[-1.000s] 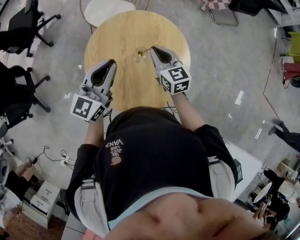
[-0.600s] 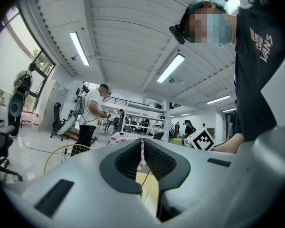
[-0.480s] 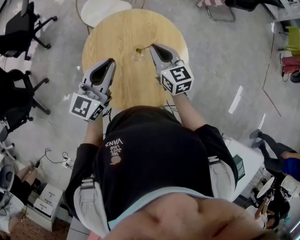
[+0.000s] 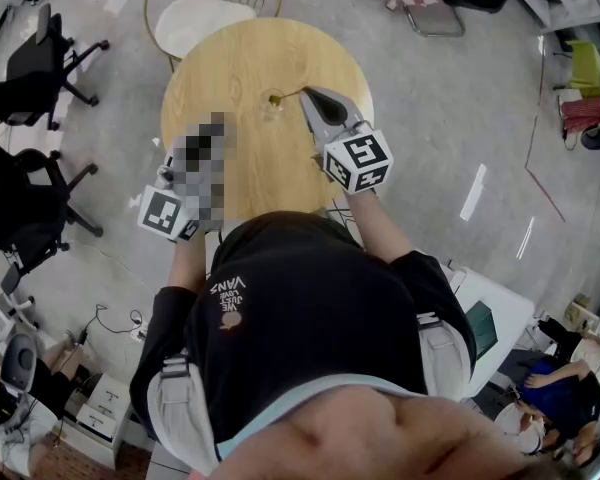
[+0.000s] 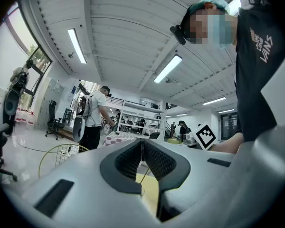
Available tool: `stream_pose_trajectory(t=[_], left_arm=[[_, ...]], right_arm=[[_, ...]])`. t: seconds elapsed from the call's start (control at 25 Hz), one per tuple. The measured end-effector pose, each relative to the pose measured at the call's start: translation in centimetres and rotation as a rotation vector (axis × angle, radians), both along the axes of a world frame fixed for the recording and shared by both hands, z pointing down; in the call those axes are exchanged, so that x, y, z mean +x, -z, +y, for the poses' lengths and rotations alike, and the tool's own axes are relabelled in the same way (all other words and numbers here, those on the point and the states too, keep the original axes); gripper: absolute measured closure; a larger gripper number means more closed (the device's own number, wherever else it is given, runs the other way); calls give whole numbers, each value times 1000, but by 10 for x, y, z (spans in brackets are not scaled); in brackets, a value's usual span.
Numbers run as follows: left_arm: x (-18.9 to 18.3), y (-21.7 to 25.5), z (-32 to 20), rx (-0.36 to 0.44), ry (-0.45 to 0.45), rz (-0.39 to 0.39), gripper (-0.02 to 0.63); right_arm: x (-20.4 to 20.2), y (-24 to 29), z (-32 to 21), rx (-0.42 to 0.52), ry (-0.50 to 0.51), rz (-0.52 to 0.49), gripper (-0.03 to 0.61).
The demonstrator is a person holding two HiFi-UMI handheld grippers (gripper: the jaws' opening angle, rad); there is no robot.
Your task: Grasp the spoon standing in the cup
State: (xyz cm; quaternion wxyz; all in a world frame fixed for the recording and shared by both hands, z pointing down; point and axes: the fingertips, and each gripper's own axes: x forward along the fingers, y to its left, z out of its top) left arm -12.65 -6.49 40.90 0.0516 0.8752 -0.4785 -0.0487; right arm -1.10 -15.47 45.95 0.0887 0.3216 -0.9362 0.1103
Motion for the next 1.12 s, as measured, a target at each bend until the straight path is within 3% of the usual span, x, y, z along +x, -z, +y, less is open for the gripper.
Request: stream_pose_trajectory(t=[1.12], left_arm=[[6,5,13,21,-66,-7,598]], right_arm=[[33,28,42,28,-98,-61,577]])
